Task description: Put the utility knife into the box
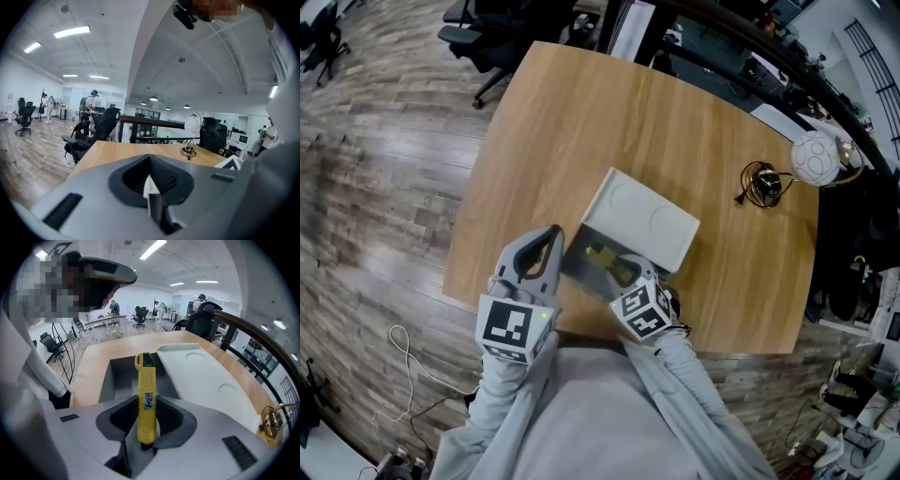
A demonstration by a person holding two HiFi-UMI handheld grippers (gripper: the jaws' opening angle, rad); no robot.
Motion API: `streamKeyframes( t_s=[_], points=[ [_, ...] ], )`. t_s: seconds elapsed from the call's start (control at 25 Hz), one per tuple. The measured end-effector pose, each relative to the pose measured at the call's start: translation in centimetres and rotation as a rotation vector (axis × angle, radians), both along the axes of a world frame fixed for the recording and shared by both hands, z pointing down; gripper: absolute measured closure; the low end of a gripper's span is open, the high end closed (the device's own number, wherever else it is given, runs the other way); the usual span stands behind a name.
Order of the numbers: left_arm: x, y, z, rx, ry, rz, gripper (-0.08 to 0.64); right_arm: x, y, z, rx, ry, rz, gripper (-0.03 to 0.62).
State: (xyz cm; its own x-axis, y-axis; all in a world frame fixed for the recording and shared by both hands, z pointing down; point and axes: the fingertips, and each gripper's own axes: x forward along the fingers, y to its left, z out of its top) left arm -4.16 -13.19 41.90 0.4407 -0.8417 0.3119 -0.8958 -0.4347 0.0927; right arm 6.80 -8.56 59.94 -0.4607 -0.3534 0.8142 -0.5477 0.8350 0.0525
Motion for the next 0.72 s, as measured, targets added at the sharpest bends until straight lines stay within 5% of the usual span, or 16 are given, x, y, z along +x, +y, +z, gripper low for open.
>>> streamKeyframes(
  t_s=[0.72],
  points=[
    [-1.3,0.4,0.4,-0.012,0.006,-0.026,0.540,-0.2,0.5,3.6,-0.045,0.135,-0.048,0.466]
  ],
)
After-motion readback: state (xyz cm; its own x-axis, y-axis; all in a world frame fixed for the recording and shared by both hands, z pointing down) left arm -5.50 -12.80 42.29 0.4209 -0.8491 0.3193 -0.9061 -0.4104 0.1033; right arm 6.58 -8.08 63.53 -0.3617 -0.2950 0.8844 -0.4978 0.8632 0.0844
